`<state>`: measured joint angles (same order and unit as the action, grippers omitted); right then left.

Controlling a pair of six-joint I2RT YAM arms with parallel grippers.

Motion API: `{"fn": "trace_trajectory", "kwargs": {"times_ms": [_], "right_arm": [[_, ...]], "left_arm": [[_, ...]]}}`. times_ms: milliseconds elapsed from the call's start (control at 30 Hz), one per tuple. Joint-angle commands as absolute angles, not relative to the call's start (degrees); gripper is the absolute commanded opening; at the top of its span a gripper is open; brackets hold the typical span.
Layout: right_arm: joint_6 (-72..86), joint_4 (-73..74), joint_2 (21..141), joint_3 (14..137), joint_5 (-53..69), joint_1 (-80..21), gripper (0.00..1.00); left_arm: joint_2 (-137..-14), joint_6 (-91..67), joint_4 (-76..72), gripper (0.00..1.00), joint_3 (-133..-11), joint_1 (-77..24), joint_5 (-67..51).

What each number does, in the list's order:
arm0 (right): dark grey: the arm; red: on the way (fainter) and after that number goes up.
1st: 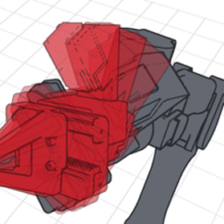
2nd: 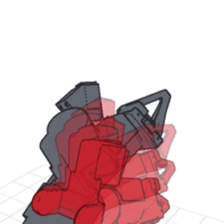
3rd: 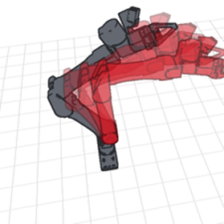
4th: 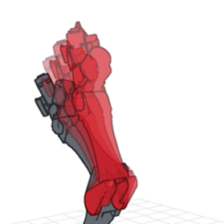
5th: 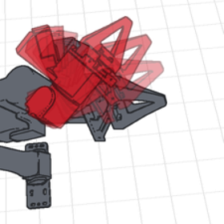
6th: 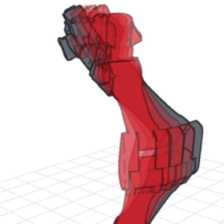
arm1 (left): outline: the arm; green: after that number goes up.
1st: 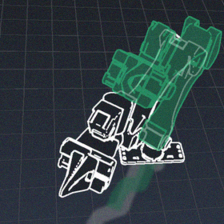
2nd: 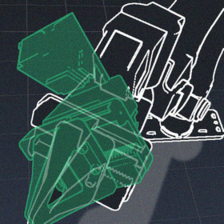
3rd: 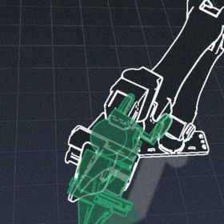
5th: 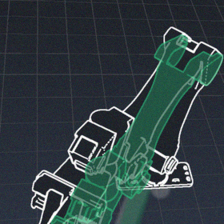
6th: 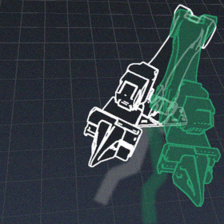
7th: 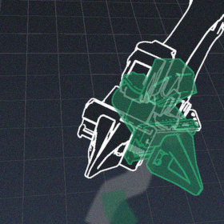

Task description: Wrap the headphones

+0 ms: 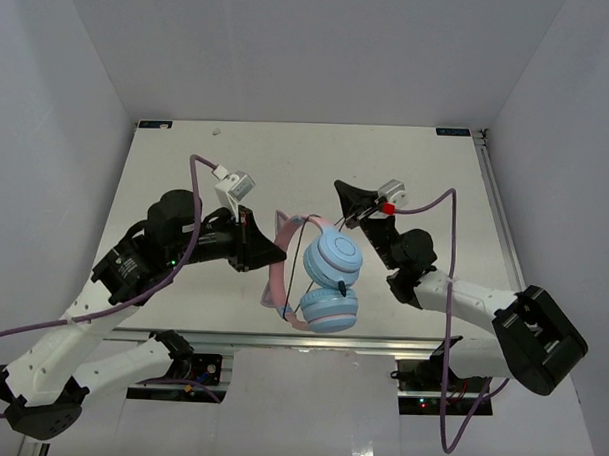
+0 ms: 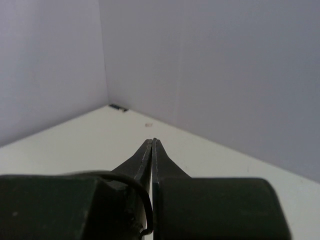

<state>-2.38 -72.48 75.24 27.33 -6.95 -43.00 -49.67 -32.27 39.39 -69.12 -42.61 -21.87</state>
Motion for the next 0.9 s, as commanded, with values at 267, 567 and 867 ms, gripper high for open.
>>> {"fn": "trace_trajectory", "kwargs": {"times_ms": [267, 567, 867], "right_arm": [[-6.1, -56.6, 65.8, 45.8, 1.9, -38.4, 0.08], [-6.9, -53.5, 61.5, 48.3, 3.9, -38.4, 0.08], [-14.4, -40.7, 59.0, 50.8, 1.4, -38.4, 0.08]], "left_arm": [[-51.7, -20.2, 40.3, 0.0, -59.7, -42.6, -27.0], [-58.3, -15.7, 43.0, 0.0, -61.1, -42.7, -21.1], [-65.6, -12.2, 47.1, 0.0, -63.5, -42.8, -6.8]]}}
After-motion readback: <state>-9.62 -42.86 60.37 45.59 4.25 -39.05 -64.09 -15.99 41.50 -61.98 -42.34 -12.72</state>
